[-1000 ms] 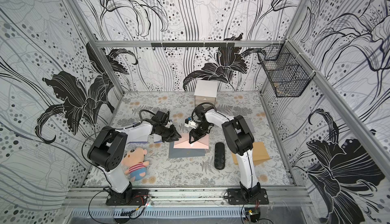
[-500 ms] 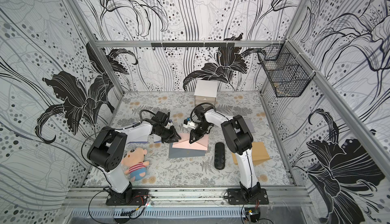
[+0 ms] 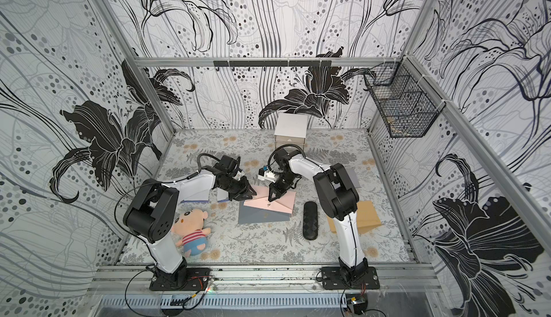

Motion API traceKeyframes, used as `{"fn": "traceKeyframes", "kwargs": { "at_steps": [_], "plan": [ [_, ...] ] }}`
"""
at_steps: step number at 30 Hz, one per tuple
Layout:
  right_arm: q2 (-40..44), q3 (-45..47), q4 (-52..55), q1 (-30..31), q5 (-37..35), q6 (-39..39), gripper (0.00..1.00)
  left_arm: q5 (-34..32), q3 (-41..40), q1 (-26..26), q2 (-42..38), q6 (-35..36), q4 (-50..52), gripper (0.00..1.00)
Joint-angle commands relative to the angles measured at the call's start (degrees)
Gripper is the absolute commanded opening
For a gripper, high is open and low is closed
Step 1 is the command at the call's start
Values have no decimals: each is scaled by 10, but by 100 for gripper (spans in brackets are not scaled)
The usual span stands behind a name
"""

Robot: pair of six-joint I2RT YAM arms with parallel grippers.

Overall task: Take the letter paper out of the envelope
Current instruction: Pick up the envelope from the envelope.

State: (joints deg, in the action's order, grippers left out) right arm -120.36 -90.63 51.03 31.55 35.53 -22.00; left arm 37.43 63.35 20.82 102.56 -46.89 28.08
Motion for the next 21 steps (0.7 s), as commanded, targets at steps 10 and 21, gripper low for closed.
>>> {"fn": "traceKeyframes", "kwargs": {
  "at_steps": [10,21],
  "plan": [
    [196,-30,-23,45,-240,-76,0,-130,149,-78,-72,-117,91,66],
    [302,74,-216,111,-427,-212,0,16,133,-118,-47,-263,-34,77]
  ]
}}
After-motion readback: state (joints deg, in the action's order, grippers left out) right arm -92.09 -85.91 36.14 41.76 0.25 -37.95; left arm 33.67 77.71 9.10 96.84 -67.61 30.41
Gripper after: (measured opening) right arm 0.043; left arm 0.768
